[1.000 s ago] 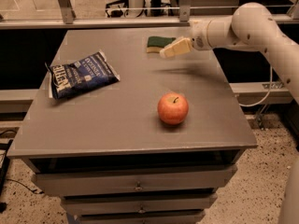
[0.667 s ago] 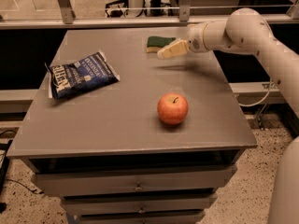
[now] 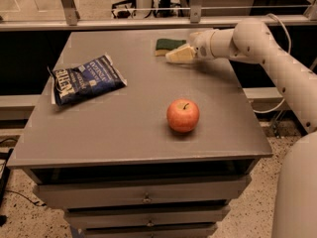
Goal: Move sponge near apple
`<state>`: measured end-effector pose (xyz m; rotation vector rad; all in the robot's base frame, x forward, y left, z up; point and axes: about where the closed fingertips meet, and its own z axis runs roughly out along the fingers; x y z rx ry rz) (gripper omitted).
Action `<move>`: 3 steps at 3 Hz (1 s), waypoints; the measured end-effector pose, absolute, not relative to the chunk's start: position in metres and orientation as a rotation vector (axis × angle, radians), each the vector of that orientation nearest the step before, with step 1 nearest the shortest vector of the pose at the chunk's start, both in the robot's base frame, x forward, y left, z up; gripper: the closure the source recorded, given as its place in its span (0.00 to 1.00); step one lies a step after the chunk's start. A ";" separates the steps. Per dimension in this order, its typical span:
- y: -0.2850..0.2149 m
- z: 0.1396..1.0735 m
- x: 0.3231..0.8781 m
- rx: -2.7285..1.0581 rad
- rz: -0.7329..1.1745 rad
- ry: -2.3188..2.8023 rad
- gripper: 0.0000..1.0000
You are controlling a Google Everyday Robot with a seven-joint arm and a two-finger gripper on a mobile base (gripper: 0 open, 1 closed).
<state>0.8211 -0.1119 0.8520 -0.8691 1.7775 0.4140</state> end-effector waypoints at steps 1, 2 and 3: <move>-0.111 0.847 0.825 -0.858 0.425 1.776 0.45; -0.112 0.846 0.823 -0.850 0.432 1.779 0.68; -0.112 0.873 0.799 -0.887 0.471 1.747 0.98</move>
Offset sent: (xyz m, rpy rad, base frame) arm -0.0014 -0.0084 -0.0037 0.0281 0.0085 -0.0169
